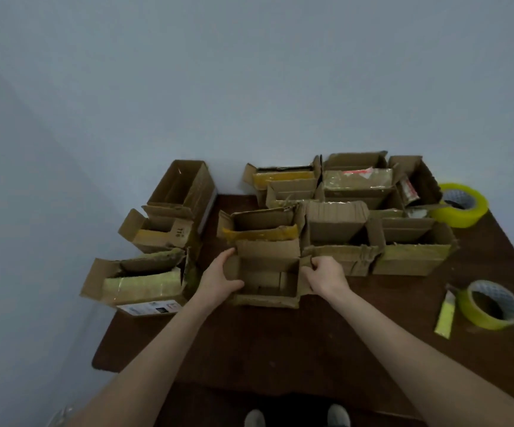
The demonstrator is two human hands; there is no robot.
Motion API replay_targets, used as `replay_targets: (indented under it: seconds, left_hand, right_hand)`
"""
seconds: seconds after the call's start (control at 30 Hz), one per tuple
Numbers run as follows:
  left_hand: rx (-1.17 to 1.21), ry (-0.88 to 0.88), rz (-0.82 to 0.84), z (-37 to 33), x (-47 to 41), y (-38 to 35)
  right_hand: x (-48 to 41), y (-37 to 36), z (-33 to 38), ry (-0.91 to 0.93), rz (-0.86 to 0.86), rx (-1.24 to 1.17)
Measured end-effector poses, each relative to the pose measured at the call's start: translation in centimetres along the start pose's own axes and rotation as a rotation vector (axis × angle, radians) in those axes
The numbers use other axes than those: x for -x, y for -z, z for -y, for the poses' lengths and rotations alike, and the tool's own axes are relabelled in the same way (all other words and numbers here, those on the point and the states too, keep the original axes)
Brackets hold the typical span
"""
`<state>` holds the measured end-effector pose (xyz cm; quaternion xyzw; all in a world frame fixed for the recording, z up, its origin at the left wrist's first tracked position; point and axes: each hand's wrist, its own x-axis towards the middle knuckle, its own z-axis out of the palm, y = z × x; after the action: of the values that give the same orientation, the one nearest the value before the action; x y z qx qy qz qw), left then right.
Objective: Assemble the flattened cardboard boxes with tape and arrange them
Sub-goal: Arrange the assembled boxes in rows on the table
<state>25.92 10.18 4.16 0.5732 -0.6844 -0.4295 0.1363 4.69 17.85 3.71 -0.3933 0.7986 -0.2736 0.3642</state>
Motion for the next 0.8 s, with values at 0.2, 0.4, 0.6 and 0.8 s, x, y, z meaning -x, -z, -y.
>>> replay_targets:
  seconds: [0.2, 0.4, 0.6, 0.8]
  left_hand:
    - [0.056, 0.002, -0.074, 1.6, -1.1, -0.6]
    - [0.152, 0.06, -0.064, 2.8, -1.6, -0.2]
    - [0.114, 0.04, -0.048, 2.7, -2.2, -0.4]
    - [0.036, -0.168, -0.084, 1.3, -1.3, 0.5]
  right_hand:
    - [0.9, -1.8, -1.3, -0.077, -0.109, -0.067]
    - [1.7, -2.8, -1.2, -0.093, -0.21, 0.002]
    - [1.8, -3.0, -0.8, -0.107, -0.205, 0.055]
    - [2.4, -1.7, 2.3, 0.086, -0.385, 0.27]
